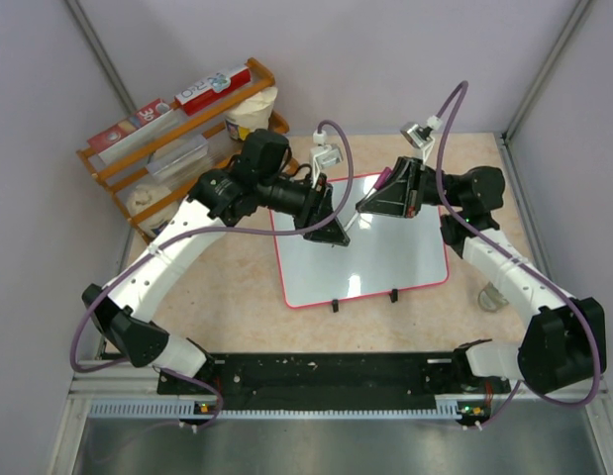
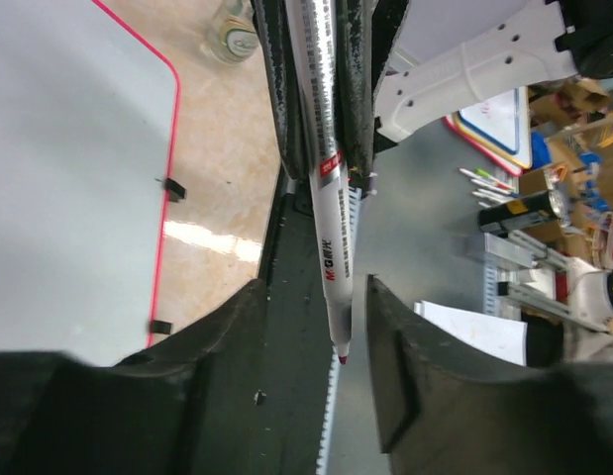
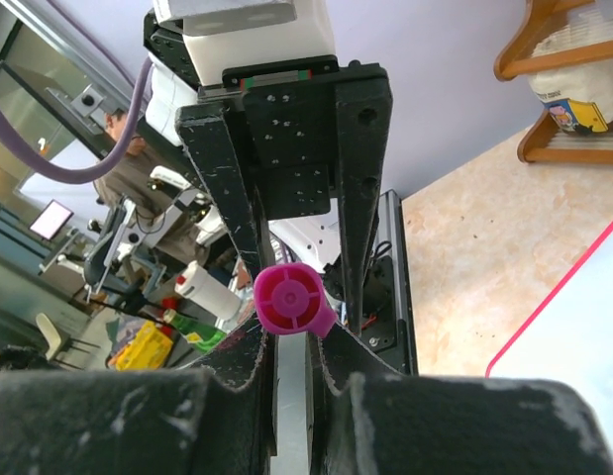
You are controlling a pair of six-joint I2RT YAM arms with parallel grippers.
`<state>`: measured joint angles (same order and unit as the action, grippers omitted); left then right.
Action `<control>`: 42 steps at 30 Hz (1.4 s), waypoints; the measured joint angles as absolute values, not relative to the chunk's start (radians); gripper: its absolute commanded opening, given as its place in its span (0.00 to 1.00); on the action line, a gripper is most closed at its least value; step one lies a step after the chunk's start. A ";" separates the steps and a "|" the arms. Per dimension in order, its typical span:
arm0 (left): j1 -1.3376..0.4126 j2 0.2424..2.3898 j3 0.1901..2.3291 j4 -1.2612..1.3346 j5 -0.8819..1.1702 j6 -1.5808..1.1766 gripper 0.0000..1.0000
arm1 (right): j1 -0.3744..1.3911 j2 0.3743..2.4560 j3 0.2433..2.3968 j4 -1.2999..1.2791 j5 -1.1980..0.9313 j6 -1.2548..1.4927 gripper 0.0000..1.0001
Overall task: Write a sentence on the whiteboard
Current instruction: Pass from the left arm to the right, then hold the whiteboard on the whiteboard stand.
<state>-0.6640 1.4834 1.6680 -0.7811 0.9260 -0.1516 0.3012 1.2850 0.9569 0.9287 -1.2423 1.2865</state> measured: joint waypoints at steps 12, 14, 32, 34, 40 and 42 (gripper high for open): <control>-0.647 1.377 1.628 -0.734 0.752 -0.159 0.80 | 0.304 1.167 0.985 0.330 -1.092 0.859 0.00; -0.636 1.340 1.602 -0.706 0.725 -0.170 0.81 | 0.305 1.135 0.989 0.236 -1.048 0.786 0.00; -0.365 1.108 1.180 -0.453 0.529 -0.419 0.83 | 0.305 0.804 0.889 -0.062 -0.657 0.521 0.00; -0.354 1.107 1.146 -0.446 0.521 -0.440 0.83 | 0.305 0.771 0.873 -0.075 -0.626 0.511 0.00; -0.329 1.070 1.031 -0.437 0.455 -0.486 0.83 | 0.305 0.674 0.812 -0.100 -0.563 0.498 0.00; -0.326 1.042 0.986 -0.416 0.437 -0.492 0.84 | 0.305 0.658 0.789 -0.102 -0.556 0.497 0.00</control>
